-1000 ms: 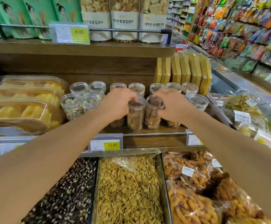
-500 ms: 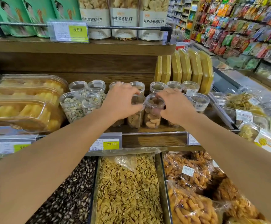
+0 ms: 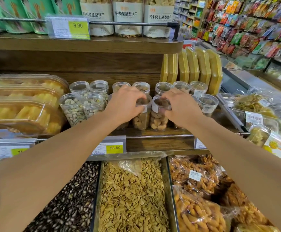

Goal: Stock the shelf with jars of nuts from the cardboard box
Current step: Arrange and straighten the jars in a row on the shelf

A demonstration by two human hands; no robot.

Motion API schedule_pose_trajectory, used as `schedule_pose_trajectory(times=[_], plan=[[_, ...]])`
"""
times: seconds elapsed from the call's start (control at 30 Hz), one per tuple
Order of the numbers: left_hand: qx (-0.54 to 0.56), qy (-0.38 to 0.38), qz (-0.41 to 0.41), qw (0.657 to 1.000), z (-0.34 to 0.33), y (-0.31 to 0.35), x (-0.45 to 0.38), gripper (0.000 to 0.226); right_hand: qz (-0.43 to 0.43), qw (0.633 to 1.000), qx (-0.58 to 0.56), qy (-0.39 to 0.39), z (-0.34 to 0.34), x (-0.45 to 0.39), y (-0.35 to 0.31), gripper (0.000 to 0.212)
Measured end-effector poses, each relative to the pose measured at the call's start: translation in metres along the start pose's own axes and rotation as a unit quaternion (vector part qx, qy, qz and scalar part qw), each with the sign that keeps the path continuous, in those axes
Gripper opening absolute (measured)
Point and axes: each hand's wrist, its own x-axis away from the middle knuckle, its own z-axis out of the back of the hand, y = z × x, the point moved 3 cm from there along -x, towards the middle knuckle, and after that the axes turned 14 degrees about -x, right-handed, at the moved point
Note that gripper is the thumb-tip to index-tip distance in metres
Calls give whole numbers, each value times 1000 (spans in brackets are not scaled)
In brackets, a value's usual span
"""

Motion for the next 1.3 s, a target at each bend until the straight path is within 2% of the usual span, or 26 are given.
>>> schedule_pose_trajectory(times=[0.07, 0.17, 0.33, 0.63, 0.77, 0.83, 0.97, 1.07, 1.13, 1.23, 1.3], plan=[[15, -5, -8, 1000, -2, -3, -1, 34, 11, 1000, -19, -17, 4, -1, 4, 37], [25, -8, -16, 1000, -4, -5, -1, 40, 21, 998, -52, -9, 9, 0, 5, 39], [13, 6, -12, 1000, -3, -3, -2, 39, 26, 999, -21, -3, 0, 0, 2, 41], [14, 3, -10, 1000, -4, -1, -3, 39, 48, 998, -39, -6, -1, -3, 8, 34], [69, 21, 16, 997, -1, -11, -12, 37, 29, 991, -111, 65, 16, -17, 12, 27], [63, 27, 50, 996, 1, -17, -23, 33, 7, 992, -102, 76, 24, -33, 16, 25], [43, 2, 86, 995, 4, -24, -48, 28, -7, 999, -39, 28, 22, -66, 20, 26], [7, -52, 75, 996, 5, -28, -65, 34, -23, 998, -3, -65, 15, -86, 23, 48], [-2, -93, 51, 994, 4, -29, -72, 39, -18, 991, 18, -129, 13, -95, 27, 55], [-2, -120, 22, 993, 2, -31, -78, 39, -12, 988, 16, -156, 12, -102, 35, 52], [-8, -117, 11, 993, 1, -33, -80, 35, 11, 989, 13, -146, 11, -103, 35, 40]])
